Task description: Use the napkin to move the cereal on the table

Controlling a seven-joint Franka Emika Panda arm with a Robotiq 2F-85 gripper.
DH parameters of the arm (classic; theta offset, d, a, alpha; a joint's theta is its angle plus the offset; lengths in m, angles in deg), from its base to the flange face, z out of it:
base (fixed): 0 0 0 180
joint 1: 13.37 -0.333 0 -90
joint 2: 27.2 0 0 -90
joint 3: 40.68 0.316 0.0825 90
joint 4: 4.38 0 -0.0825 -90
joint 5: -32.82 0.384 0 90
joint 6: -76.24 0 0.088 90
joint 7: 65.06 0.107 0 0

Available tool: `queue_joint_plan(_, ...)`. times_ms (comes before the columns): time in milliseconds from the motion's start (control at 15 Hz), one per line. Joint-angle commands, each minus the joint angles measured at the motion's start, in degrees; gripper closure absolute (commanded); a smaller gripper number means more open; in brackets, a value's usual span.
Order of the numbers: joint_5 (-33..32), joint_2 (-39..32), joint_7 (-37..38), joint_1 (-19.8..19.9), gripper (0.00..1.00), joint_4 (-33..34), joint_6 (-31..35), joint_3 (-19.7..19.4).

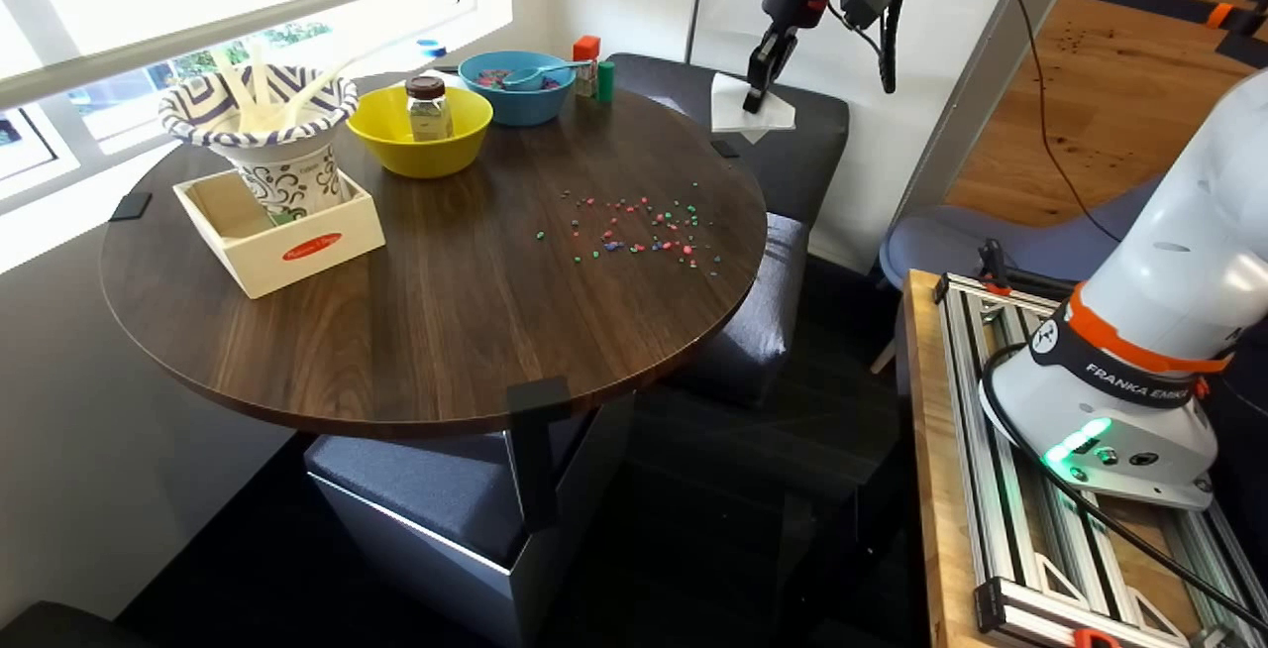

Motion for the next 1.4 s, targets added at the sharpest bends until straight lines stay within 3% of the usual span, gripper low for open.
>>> queue_joint_plan(0,-7.8,0.8,13.5,0.8,1.00,-0.6,-3.8,0.2)
queue_joint_plan(200,-7.1,2.0,18.7,-0.6,1.00,-1.6,-6.2,0.9)
queue_joint_plan(267,-5.9,0.2,14.1,-0.8,1.00,0.0,-4.7,-0.5)
queue_joint_plan(533,-5.9,0.2,14.6,-1.0,0.98,0.2,-4.9,-0.6)
queue_joint_plan(600,-7.9,-1.2,22.3,-0.4,1.00,1.1,-4.6,0.7)
queue_joint_plan(733,-6.1,-2.0,28.7,-1.3,1.00,1.4,-3.6,1.8)
queue_joint_plan(1067,-10.1,-3.2,40.9,-2.0,1.00,1.7,-5.3,4.2)
queue_joint_plan(1333,-17.9,-7.0,49.5,-1.7,1.00,2.5,-2.6,4.4)
